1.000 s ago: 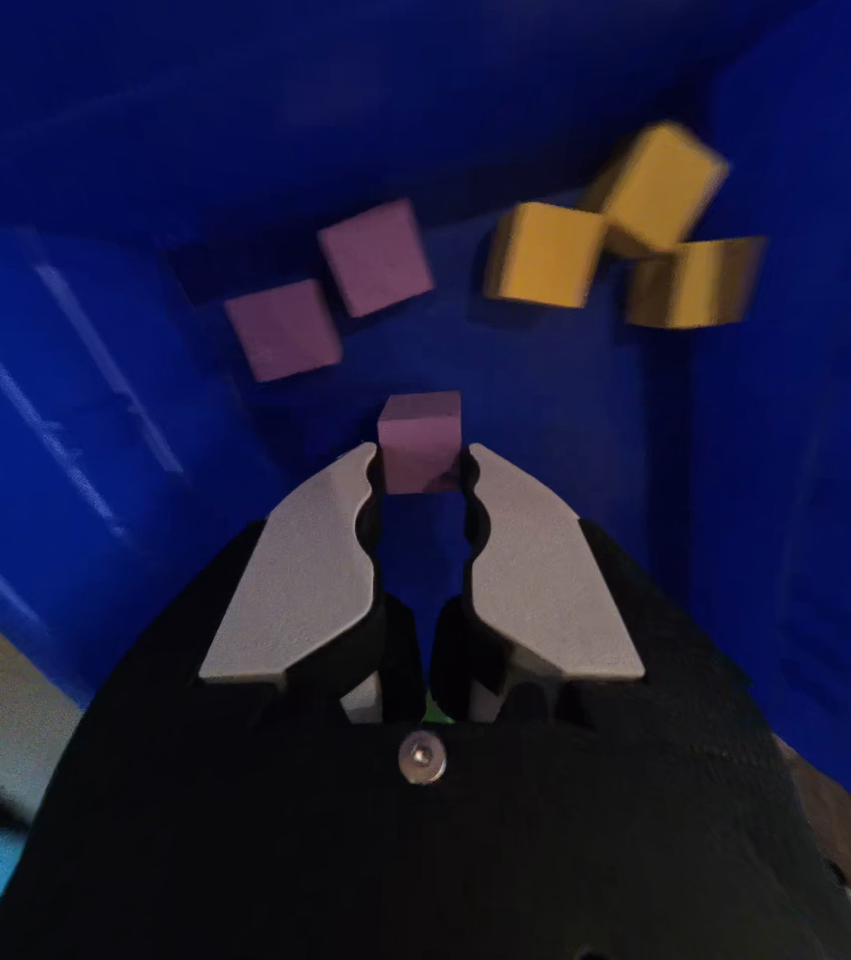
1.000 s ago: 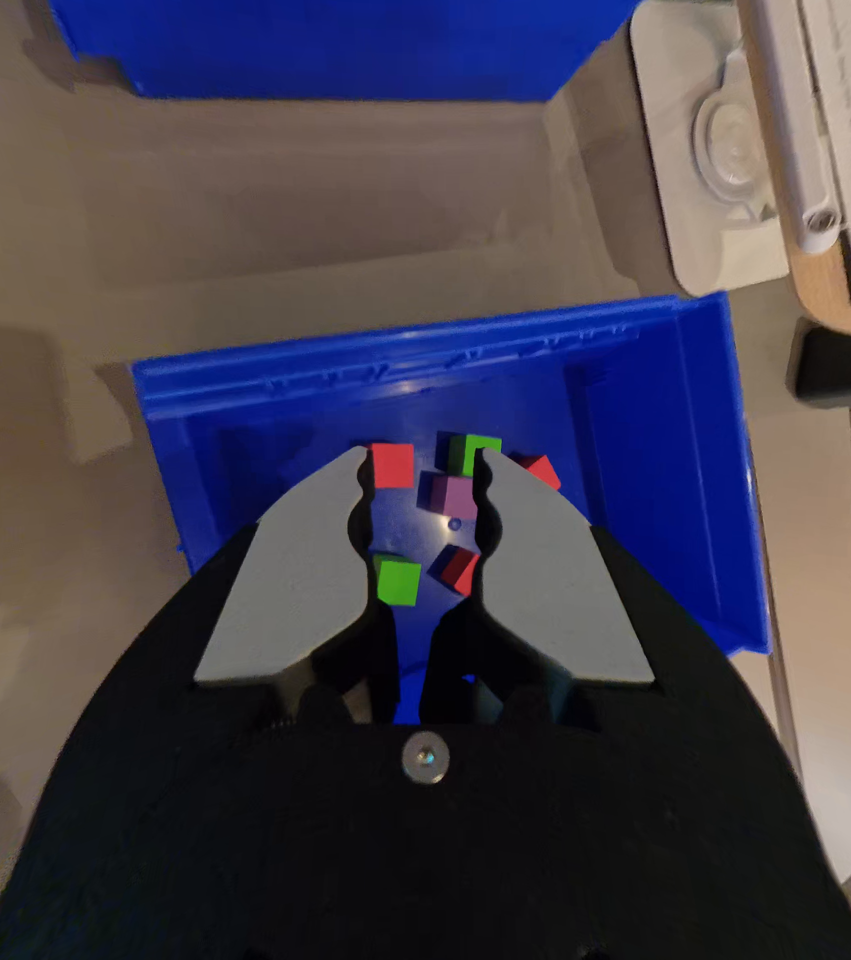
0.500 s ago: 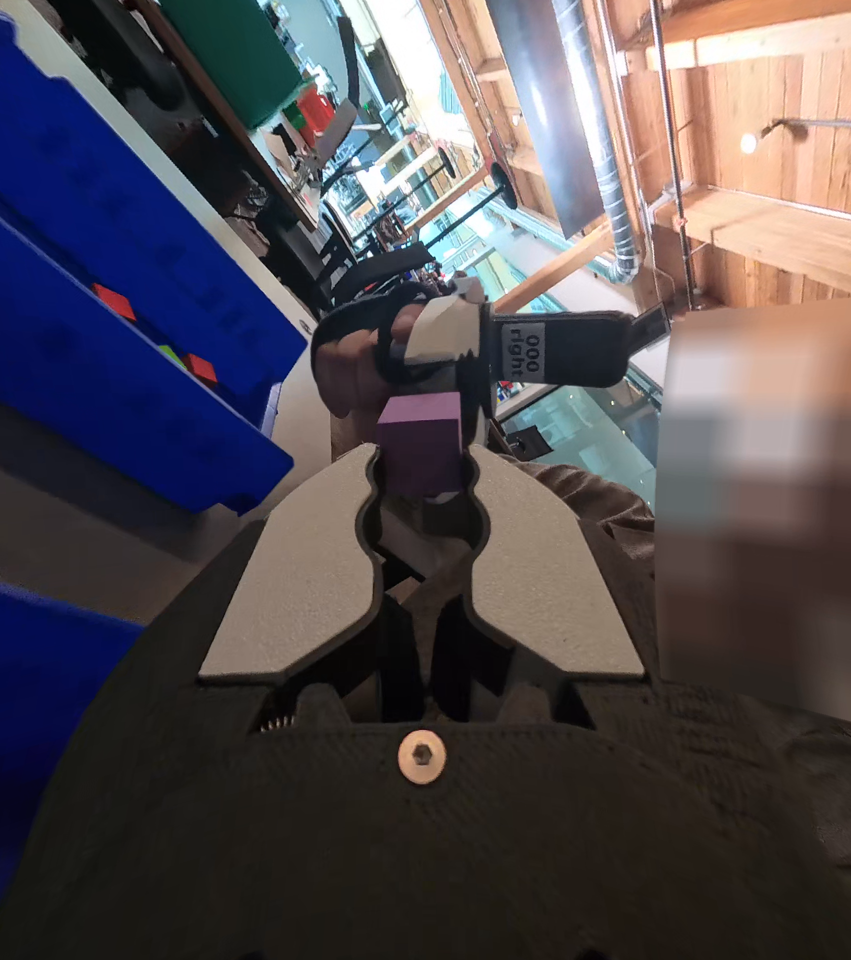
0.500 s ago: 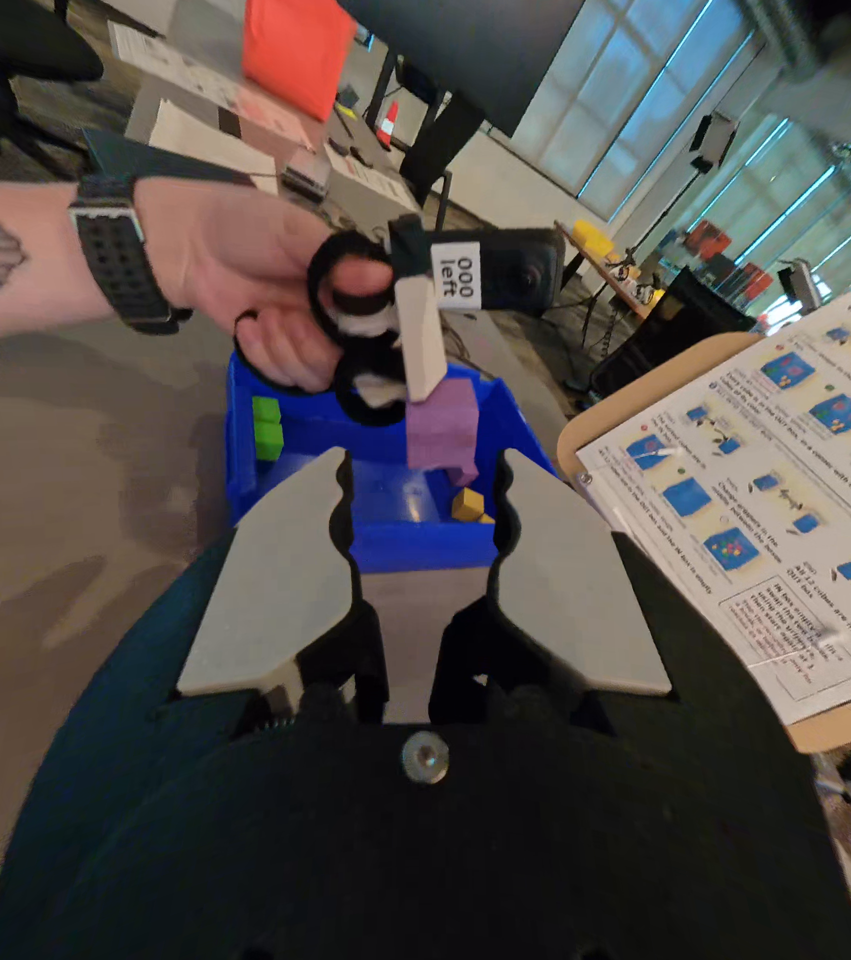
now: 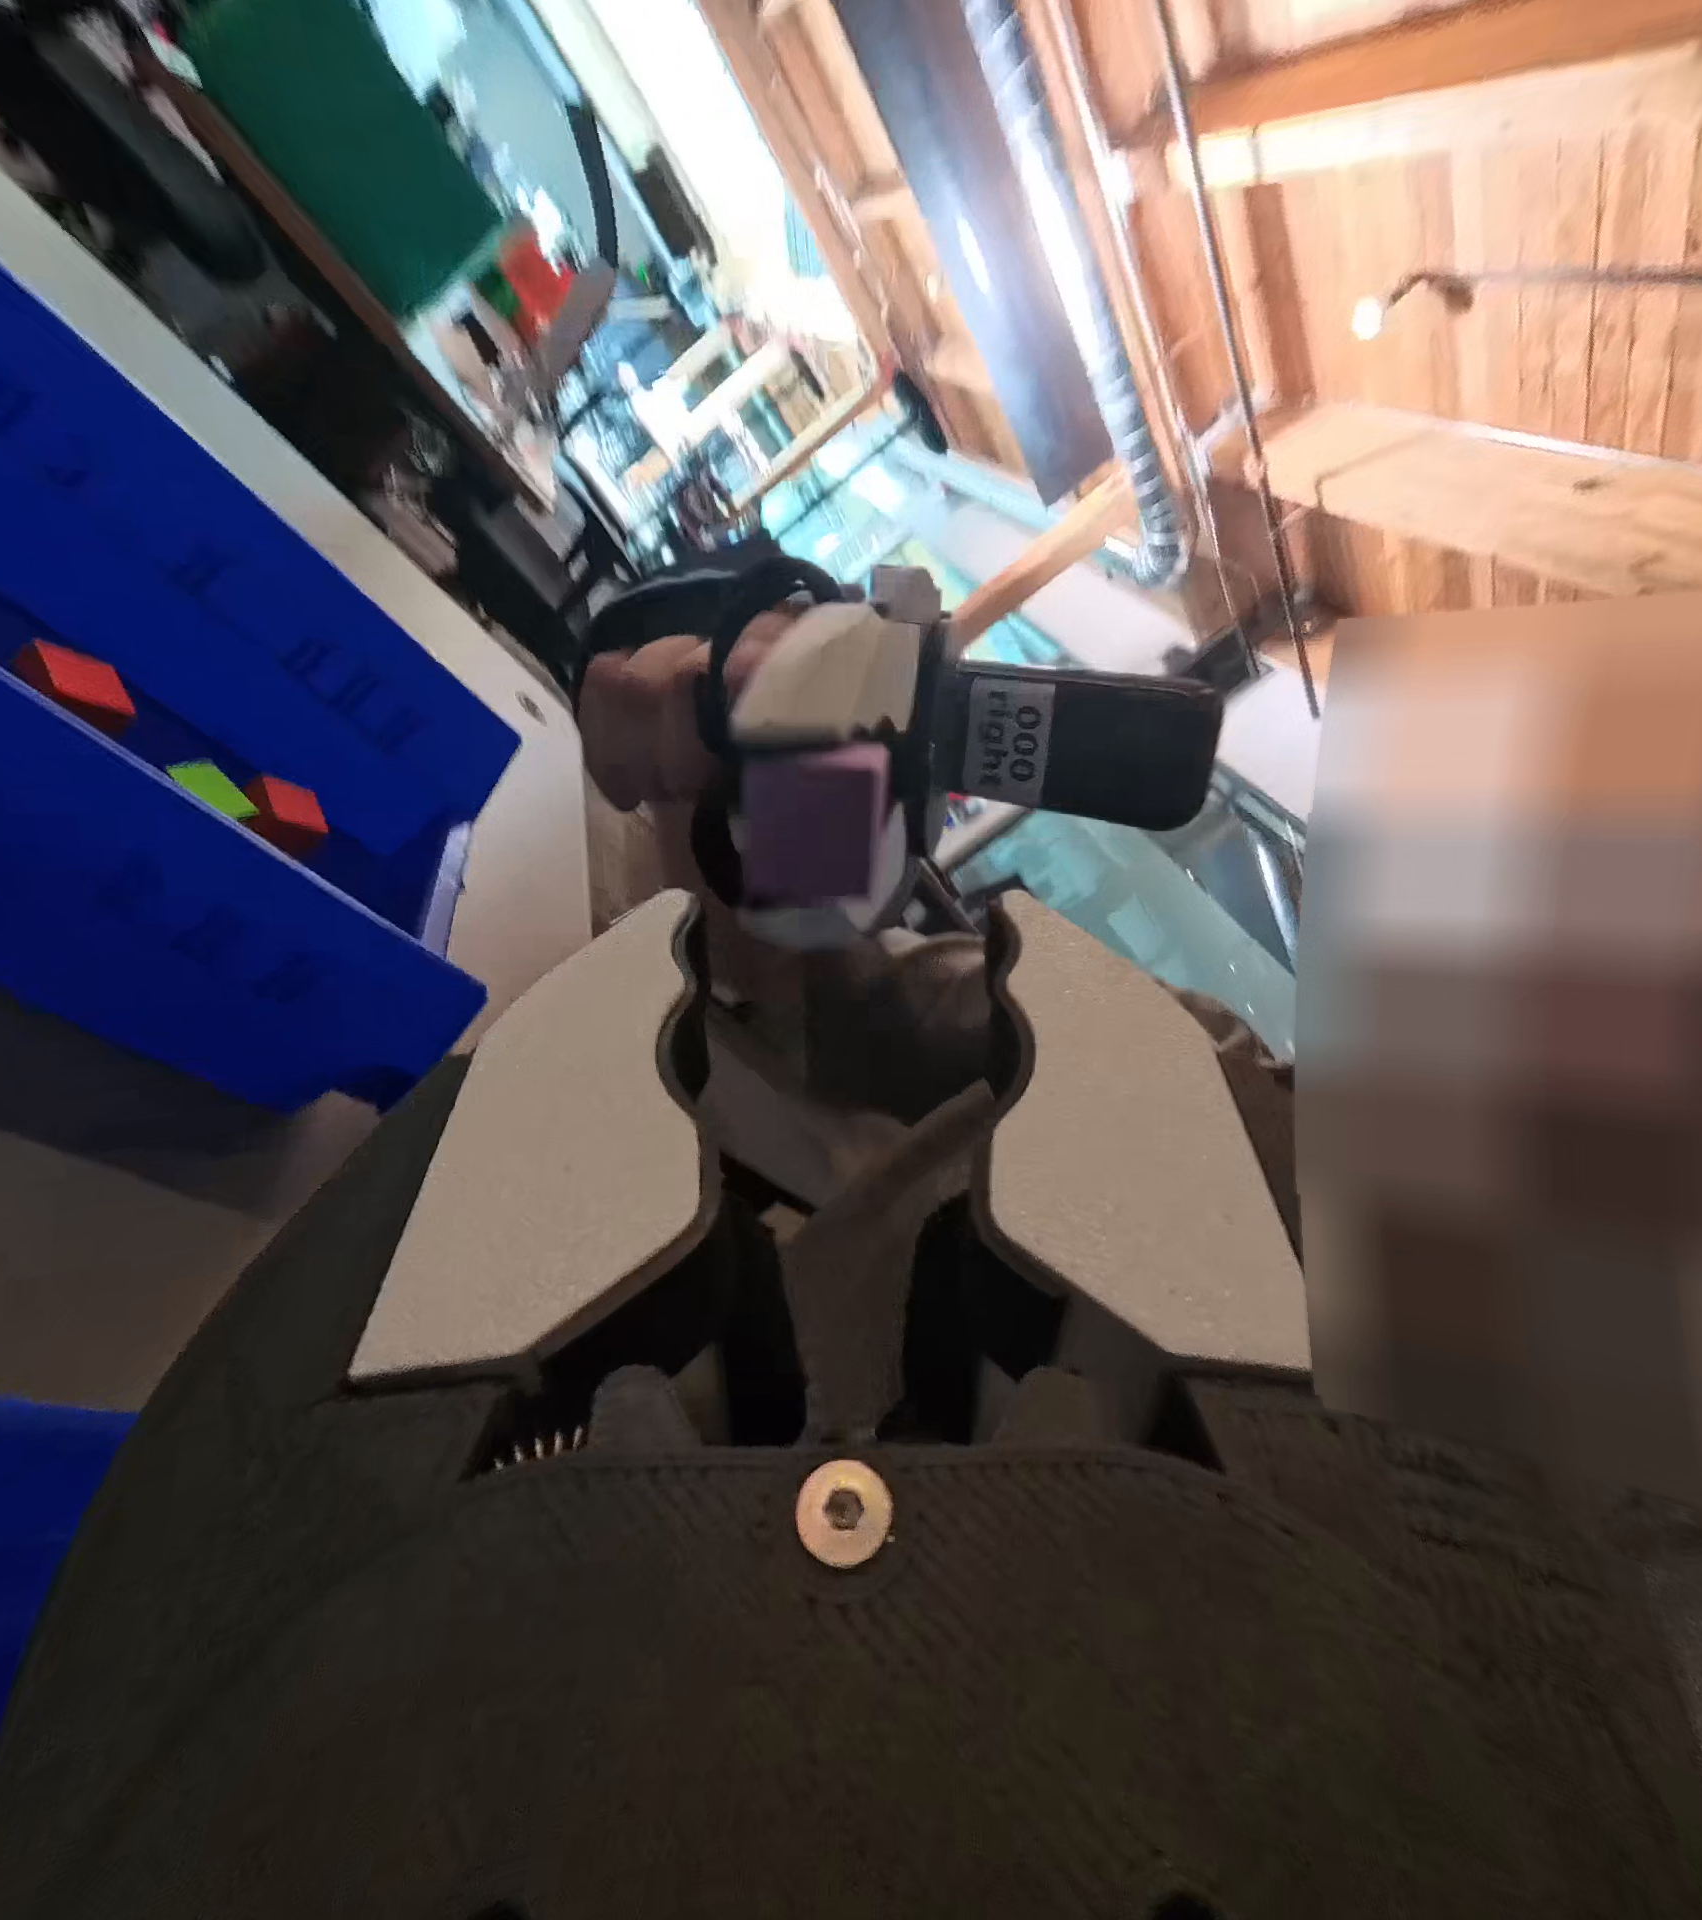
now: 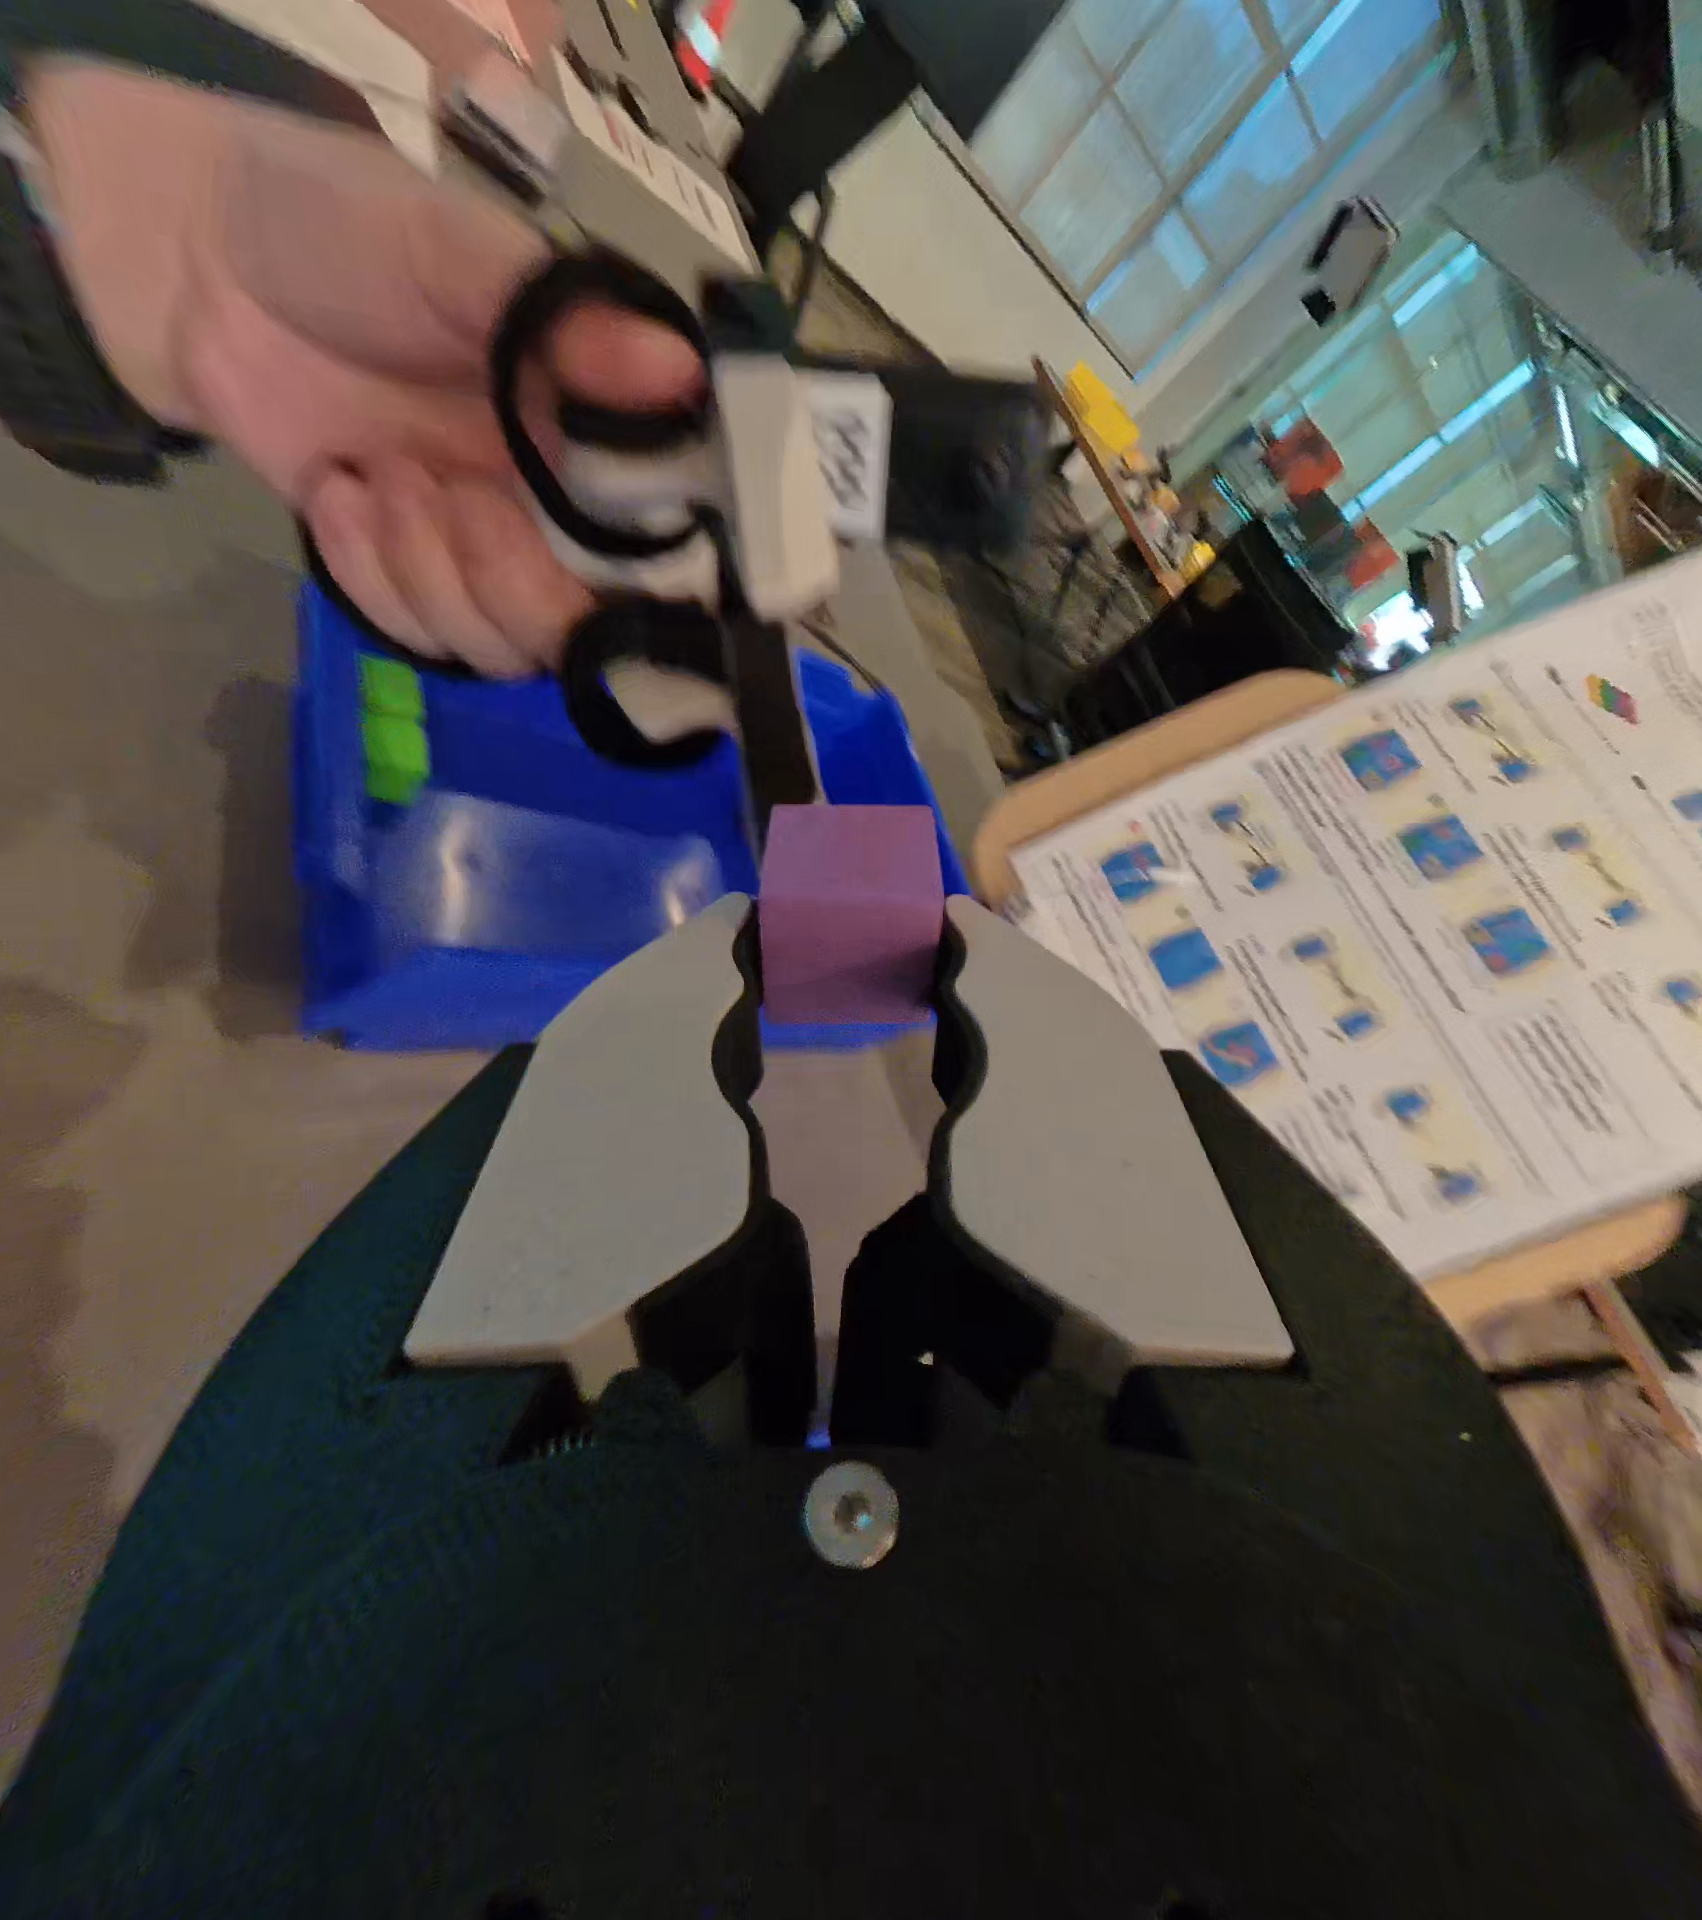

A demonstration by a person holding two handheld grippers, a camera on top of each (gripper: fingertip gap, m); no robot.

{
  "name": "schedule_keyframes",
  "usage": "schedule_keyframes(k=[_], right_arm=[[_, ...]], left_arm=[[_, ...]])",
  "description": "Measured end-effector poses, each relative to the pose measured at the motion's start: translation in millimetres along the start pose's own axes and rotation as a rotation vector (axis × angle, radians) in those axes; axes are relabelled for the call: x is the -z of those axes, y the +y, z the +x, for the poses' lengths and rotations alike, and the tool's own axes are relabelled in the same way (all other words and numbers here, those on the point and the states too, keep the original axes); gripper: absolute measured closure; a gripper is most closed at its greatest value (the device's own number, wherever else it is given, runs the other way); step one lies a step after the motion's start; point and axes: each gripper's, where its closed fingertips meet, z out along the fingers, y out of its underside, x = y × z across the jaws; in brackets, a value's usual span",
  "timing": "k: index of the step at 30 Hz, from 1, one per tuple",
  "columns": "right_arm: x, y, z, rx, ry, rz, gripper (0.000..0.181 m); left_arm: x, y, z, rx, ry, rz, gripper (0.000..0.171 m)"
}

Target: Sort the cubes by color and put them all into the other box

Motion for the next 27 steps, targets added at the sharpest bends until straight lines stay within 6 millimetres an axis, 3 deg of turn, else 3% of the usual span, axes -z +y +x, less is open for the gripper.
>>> schedule_keyframes(k=[2, 3, 5, 7, 10, 13, 16, 19, 23, 27], right_arm=[[14.6, 26.0, 30.3, -0.015, 0.031, -0.106, 0.152], [21.2, 48.4, 44.6, -0.053, 0.015, -0.2, 0.152], [35.2, 109.3, 68.2, -0.118, -0.028, -0.46, 0.152], [52.9, 174.8, 79.6, -0.129, -0.086, -0.734, 0.152], [72.2, 249.9, 58.9, -0.216, -0.29, -1.023, 0.151], [77.6, 300.1, 44.5, -0.214, -0.369, -1.218, 0.151], [71.4, 326.5, 36.3, -0.291, -0.373, -1.322, 0.151], [71.7, 344.8, 32.3, -0.397, -0.35, -1.43, 0.151], [75.2, 353.5, 17.4, -0.512, -0.399, -1.504, 0.151], [73.6, 351.8, 18.7, -0.546, -0.41, -1.496, 0.147]], left_arm=[[13.1, -7.4, -6.7, -0.054, -0.123, 0.045, 0.119], [20.4, -9.3, -10.8, -0.087, -0.197, 0.056, 0.119], [31.8, -10.1, -12.2, -0.135, -0.291, 0.07, 0.119], [38.6, -6.2, -10.7, -0.168, -0.346, 0.068, 0.119], [45.4, 2.1, -10.3, -0.196, -0.408, 0.06, 0.119], [48.2, 8.6, -5.8, -0.209, -0.416, 0.049, 0.119], [59.9, 9.9, -11.0, -0.214, -0.492, 0.044, 0.12], [89.9, 8.5, -30.4, -0.197, -0.684, 0.038, 0.12], [146.4, 15.3, -61.3, -0.128, -1.045, -0.084, 0.12], [177.9, 34.8, -88.5, -0.041, -1.248, -0.308, 0.119]])
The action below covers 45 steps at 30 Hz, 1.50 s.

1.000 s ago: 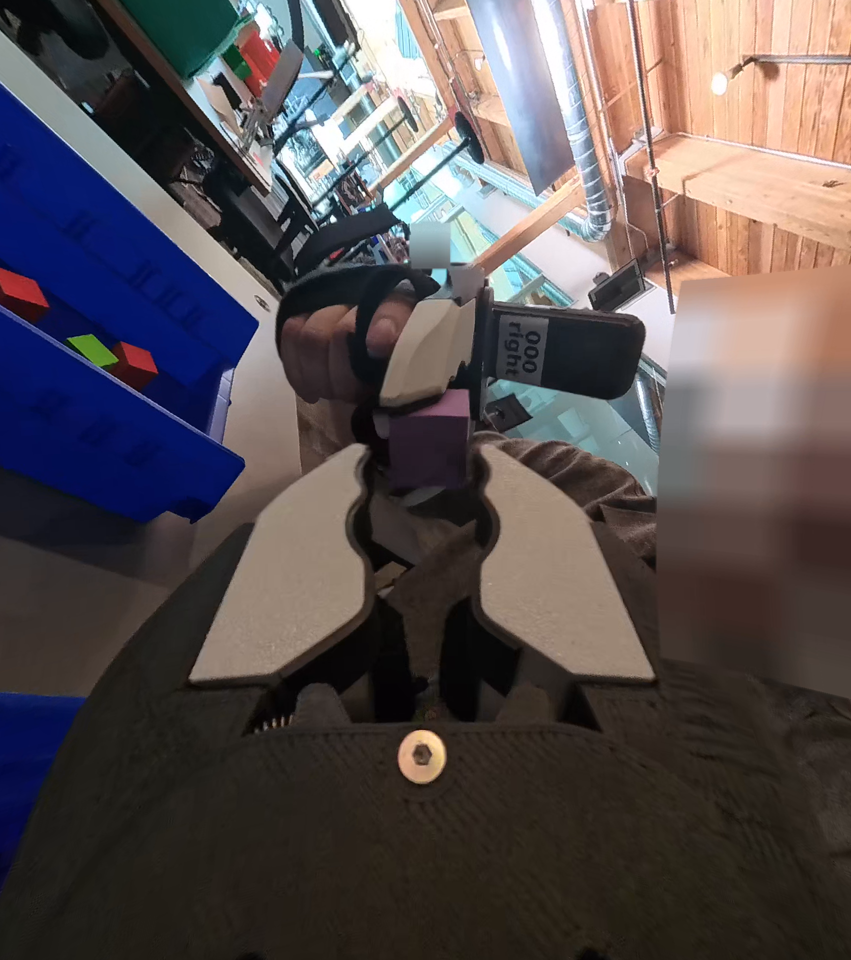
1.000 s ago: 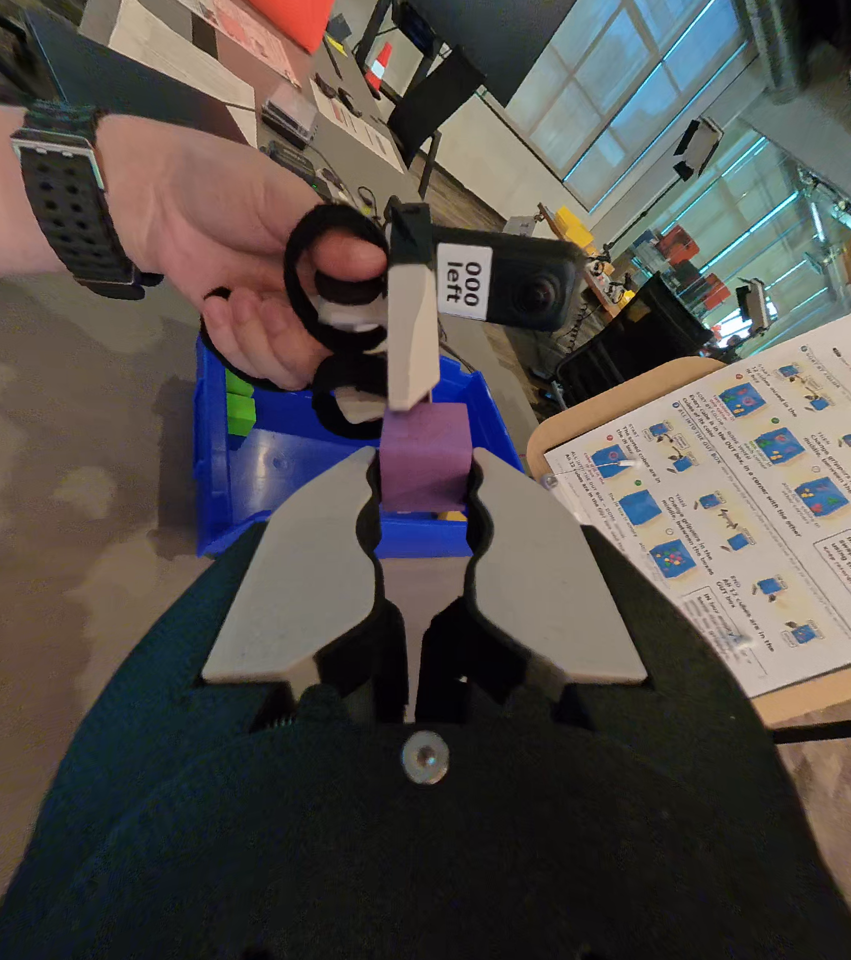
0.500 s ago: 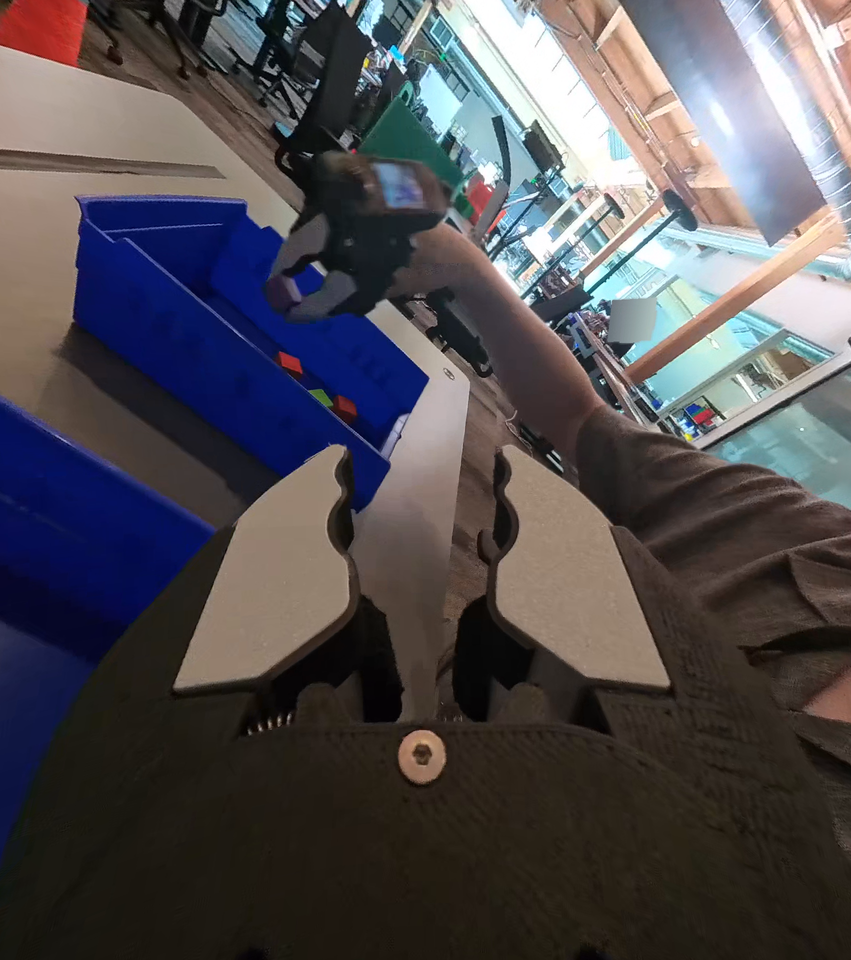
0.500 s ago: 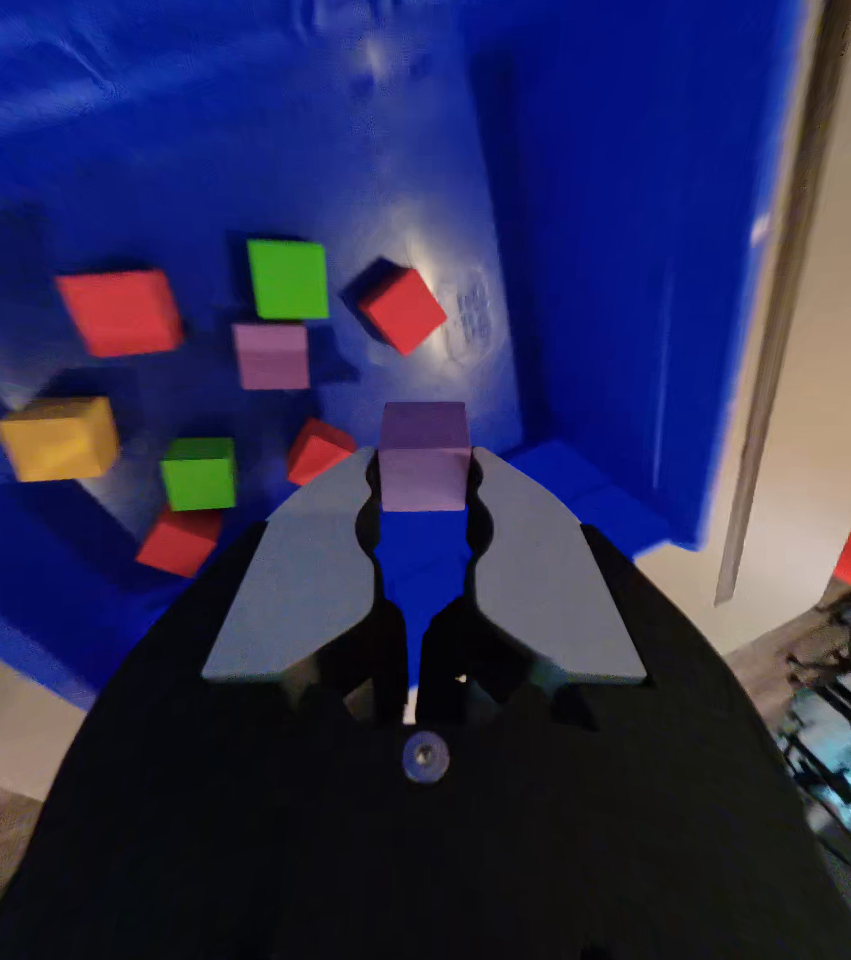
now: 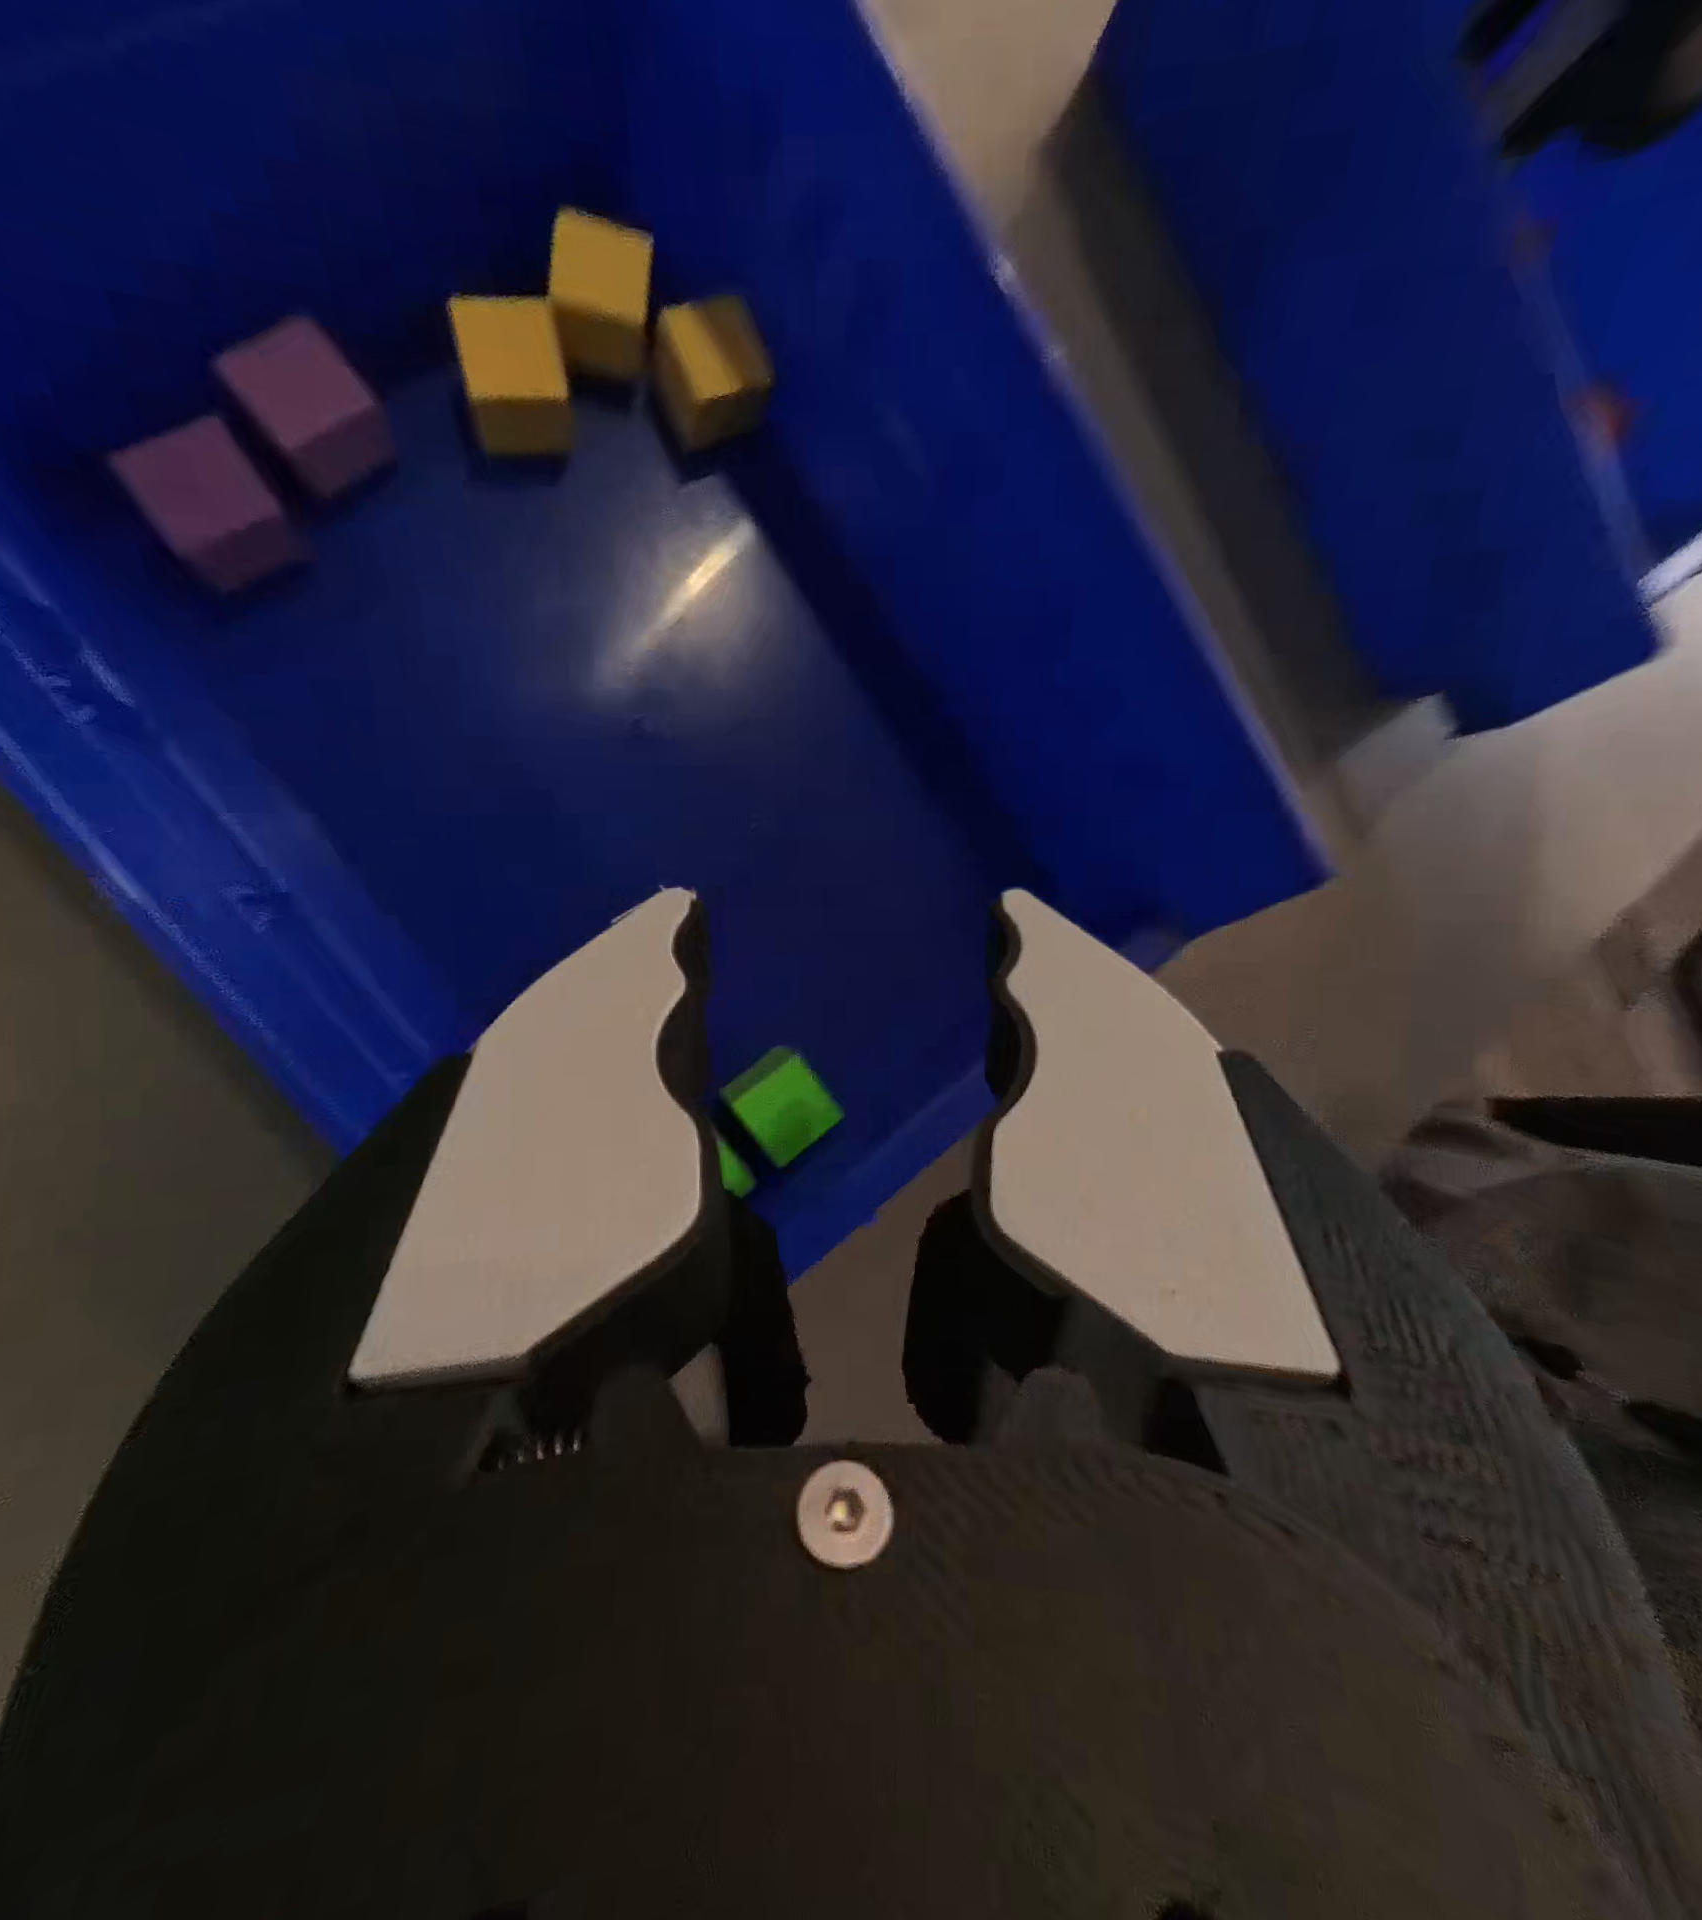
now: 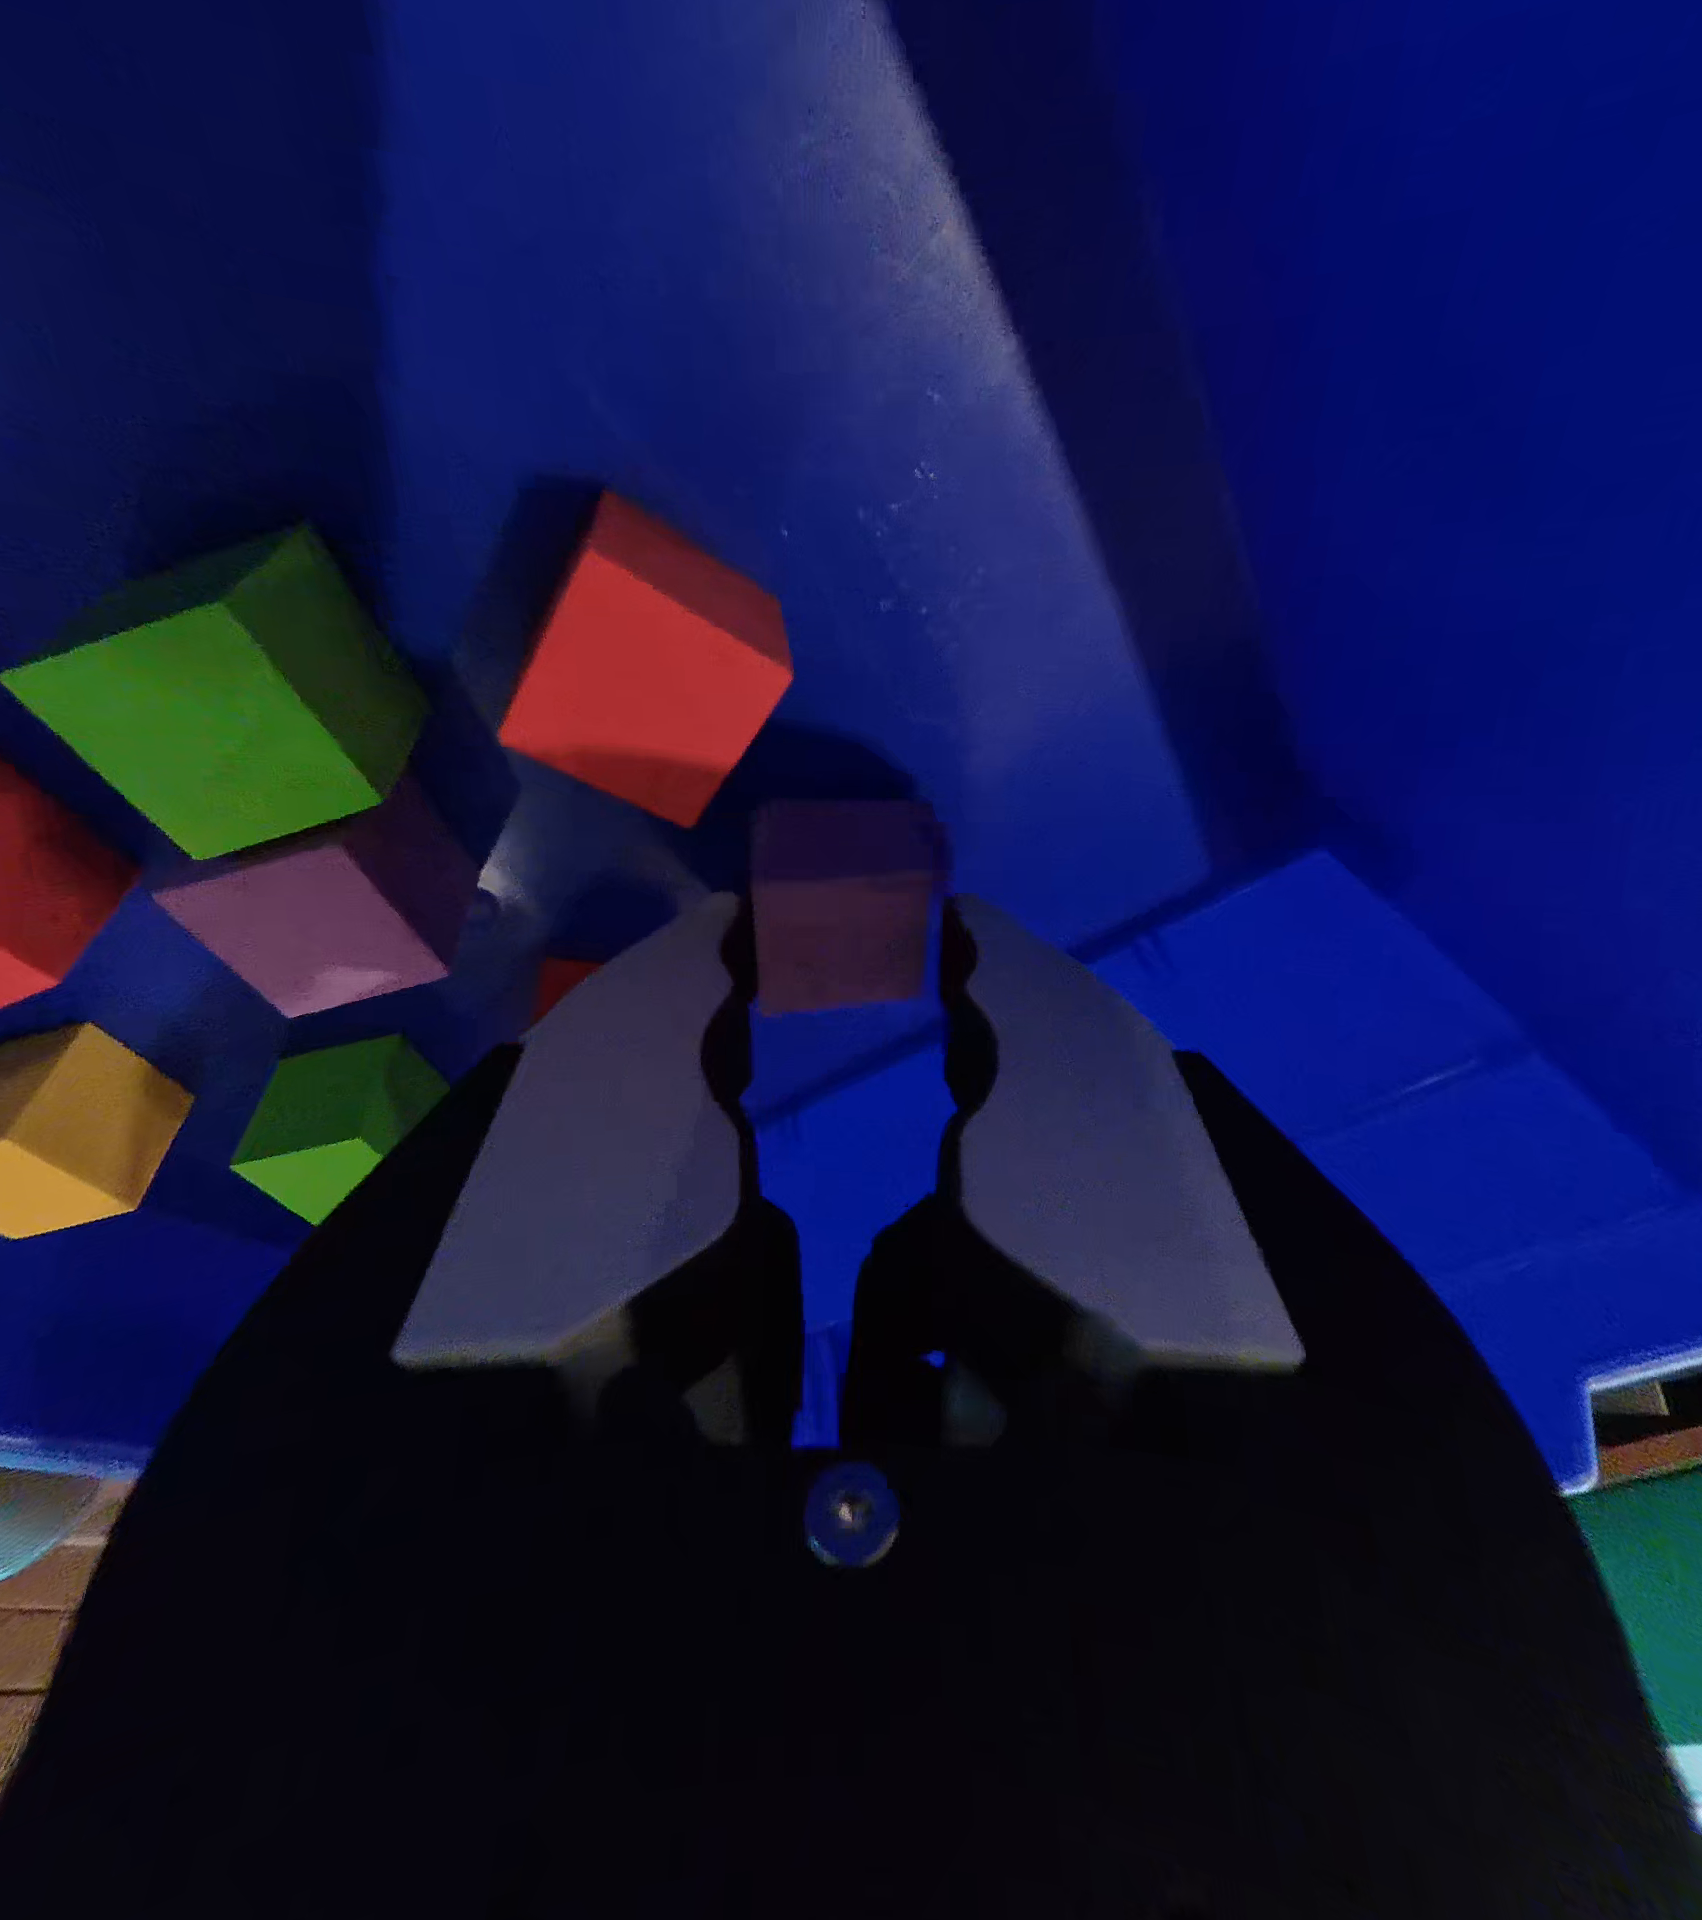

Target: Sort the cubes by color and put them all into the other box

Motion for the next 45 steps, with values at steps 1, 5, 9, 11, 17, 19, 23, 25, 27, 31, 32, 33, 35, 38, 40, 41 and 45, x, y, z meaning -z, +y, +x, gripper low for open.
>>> schedule_keyframes(k=[1, 5, 9, 11, 17, 19, 23, 25, 27, 31, 32, 33, 35, 38, 40, 41, 45], right_arm=[[0.4, 1.3, 1.1, -0.002, 0.005, -0.005, 0.139], [12.9, 1.9, 1.7, -0.009, 0.02, 0.049, 0.127], [44.5, 1.5, 5.1, -0.011, 0.113, 0.148, 0.131], [64.5, -4.1, -1.0, 0.006, 0.149, 0.234, 0.132], [94.1, -5.5, -27.1, 0.102, 0.245, 0.322, 0.134], [98.2, -4.6, -35.2, 0.129, 0.257, 0.338, 0.134], [107.8, -6.3, -46.4, 0.171, 0.286, 0.38, 0.135], [112.8, -8.0, -51.4, 0.192, 0.307, 0.4, 0.135], [117.0, -9.5, -56.7, 0.209, 0.319, 0.418, 0.135], [126.5, -16.6, -64.2, 0.233, 0.352, 0.487, 0.135], [129.7, -21.2, -68.4, 0.24, 0.352, 0.524, 0.135], [133.6, -27.8, -75.4, 0.255, 0.343, 0.576, 0.135], [146.1, -46.4, -97.4, 0.308, 0.315, 0.736, 0.136], [176.4, -73.8, -135.7, 0.407, 0.313, 1.026, 0.136], [204.5, -86.4, -156.1, 0.434, 0.334, 1.213, 0.136], [219.3, -91.1, -165.7, 0.437, 0.328, 1.299, 0.136], [260.3, -105.5, -193.9, 0.43, 0.276, 1.489, 0.136]], left_arm=[[-5.1, 0.0, -6.6, -0.019, -0.036, -0.024, 0.119], [-24.0, -18.5, -25.5, -0.045, -0.121, -0.017, 0.119], [-51.9, -55.7, -40.8, -0.018, -0.183, 0.077, 0.119], [-73.4, -64.7, -58.3, 0.025, -0.239, 0.05, 0.119], [-125.2, -83.5, -74.8, 0.092, -0.241, -0.017, 0.117], [-132.3, -83.8, -81.4, 0.092, -0.275, -0.038, 0.118], [-144.2, -83.5, -89.1, 0.102, -0.29, -0.064, 0.119], [-149.5, -80.8, -94.0, 0.098, -0.306, -0.093, 0.119], [-152.9, -77.1, -97.2, 0.095, -0.308, -0.114, 0.124], [-146.0, -76.7, -90.7, 0.133, -0.227, -0.089, 0.142], [-140.7, -79.1, -85.7, 0.145, -0.188, -0.053, 0.142], [-133.3, -83.6, -76.0, 0.163, -0.116, 0.002, 0.142], [-108.5, -99.8, -41.8, 0.235, 0.148, 0.18, 0.142], [-47.5, -116.6, 21.7, 0.332, 0.701, 0.397, 0.143], [-18.7, -111.8, 53.0, 0.328, 0.945, 0.414, 0.143], [-10.3, -108.6, 65.2, 0.313, 1.012, 0.416, 0.143], [16.0, -101.0, 108.6, 0.25, 1.218, 0.421, 0.143]])
